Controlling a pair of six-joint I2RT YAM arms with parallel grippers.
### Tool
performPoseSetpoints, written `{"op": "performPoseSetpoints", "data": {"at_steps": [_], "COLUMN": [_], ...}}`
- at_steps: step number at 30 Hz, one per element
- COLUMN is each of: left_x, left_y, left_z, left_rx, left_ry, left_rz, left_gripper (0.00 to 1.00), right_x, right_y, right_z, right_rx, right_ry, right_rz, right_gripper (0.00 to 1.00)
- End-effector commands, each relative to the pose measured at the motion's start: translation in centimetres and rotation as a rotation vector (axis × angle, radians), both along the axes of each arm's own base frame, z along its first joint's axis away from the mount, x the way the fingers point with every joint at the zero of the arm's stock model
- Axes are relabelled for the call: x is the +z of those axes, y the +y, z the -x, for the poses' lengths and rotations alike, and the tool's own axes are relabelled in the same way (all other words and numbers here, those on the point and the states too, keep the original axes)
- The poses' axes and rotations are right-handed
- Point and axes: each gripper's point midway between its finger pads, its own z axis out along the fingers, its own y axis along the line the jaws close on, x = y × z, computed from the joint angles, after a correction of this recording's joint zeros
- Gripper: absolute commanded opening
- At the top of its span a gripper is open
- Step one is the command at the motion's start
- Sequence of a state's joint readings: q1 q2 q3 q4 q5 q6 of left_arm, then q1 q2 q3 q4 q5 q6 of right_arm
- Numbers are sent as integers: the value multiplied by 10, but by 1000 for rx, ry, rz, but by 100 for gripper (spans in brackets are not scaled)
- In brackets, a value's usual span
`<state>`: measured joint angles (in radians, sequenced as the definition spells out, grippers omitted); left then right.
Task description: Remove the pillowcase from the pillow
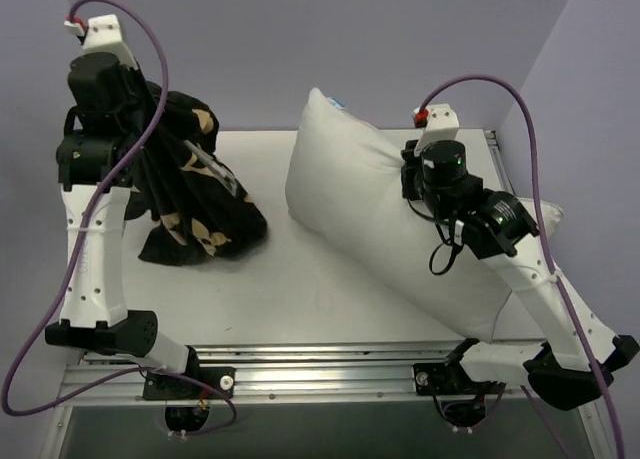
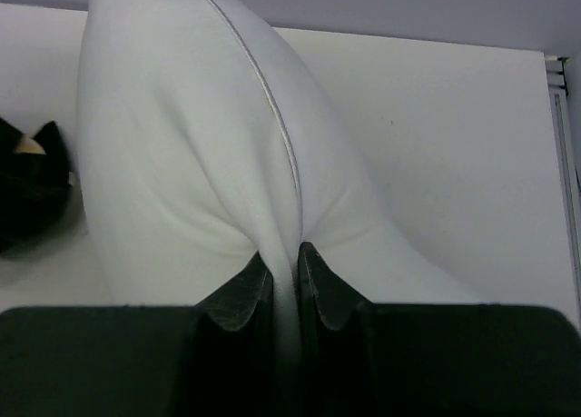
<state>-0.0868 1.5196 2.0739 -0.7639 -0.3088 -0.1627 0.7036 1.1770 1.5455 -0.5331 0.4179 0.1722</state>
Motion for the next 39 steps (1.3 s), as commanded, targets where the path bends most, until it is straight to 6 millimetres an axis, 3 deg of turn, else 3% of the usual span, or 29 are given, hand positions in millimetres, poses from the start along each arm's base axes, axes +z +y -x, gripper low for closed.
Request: {"op": "performPoseSetpoints", "data": {"at_steps": [1, 2, 3, 6, 8, 9, 11, 12, 14, 15, 17, 18, 19, 20, 22, 24, 25, 27, 28, 29, 30, 31, 32, 33, 35, 36, 38, 39], "left_x": [57, 82, 77, 66, 44, 11, -29, -80, -126, -180, -220, -235, -271, -277, -300, -310, -314, -314, -312, -302, -294, -285, -264, -251, -230, -201, -176, -148], "left_y": [-5, -11, -34, -65, -93, -104, -122, -133, -149, -152, -180, -187, -201, -228, -255, -295, -304, -327, -332, -337, -340, -340, -338, -335, -318, -310, -286, -277], "left_z": [28, 38, 38, 41, 38, 32, 30, 33, 39, 52, 69, 78, 96, 108, 131, 156, 165, 187, 192, 195, 198, 198, 197, 192, 188, 175, 171, 166], "left_rx": [-50, -72, -133, -218, -298, -333, -371, -411, -413, -422, -484, -494, -520, -596, -662, -782, -806, -898, -921, -944, -963, -968, -971, -965, -918, -878, -820, -798], "left_ry": [-84, -139, -114, -70, -25, 41, 110, 221, 287, 396, 455, 478, 557, 547, 596, 620, 638, 664, 666, 653, 642, 627, 593, 557, 525, 444, 404, 337], "left_rz": [-112, -124, -138, -250, -262, -257, -197, -170, -67, -48, 66, 99, 154, 173, 200, 211, 213, 207, 207, 209, 206, 205, 208, 189, 138, 104, 45, 26], "left_gripper": [12, 12, 12, 13, 13, 13, 13, 13, 13, 13, 13, 13, 13, 15, 16, 18, 20, 38, 46, 52, 65, 72, 79, 91, 99, 95, 94, 94], "right_x": [60, 63, 60, 59, 60, 53, 49, 30, 11, -19, -41, -65, -85, -100, -136, -155, -161, -166, -165, -154, -147, -145, -124, -117, -93, -77, -53, -36], "right_y": [-1, -4, -6, -23, -43, -49, -74, -82, -110, -112, -139, -144, -150, -159, -166, -176, -178, -182, -183, -184, -186, -189, -190, -191, -192, -192, -191, -192], "right_z": [-44, -52, -61, -83, -97, -104, -118, -126, -140, -148, -159, -167, -169, -171, -175, -175, -175, -170, -167, -166, -164, -159, -156, -153, -141, -138, -124, -119], "right_rx": [7, -4, -21, -58, -103, -128, -179, -206, -249, -248, -309, -322, -345, -369, -409, -452, -462, -476, -484, -477, -477, -494, -492, -494, -489, -478, -466, -461], "right_ry": [-172, -187, -180, -186, -205, -198, -218, -184, -163, -90, -79, -29, 15, 46, 125, 166, 178, 212, 221, 201, 193, 202, 164, 154, 122, 93, 61, 27], "right_rz": [-261, -286, -310, -361, -387, -403, -427, -430, -474, -483, -496, -493, -489, -488, -478, -473, -470, -453, -441, -426, -416, -399, -395, -384, -376, -365, -352, -346], "right_gripper": [0, 0, 0, 0, 0, 0, 0, 0, 0, 0, 0, 0, 0, 0, 0, 1, 11, 25, 38, 44, 50, 64, 71, 76, 85, 88, 95, 95]}}
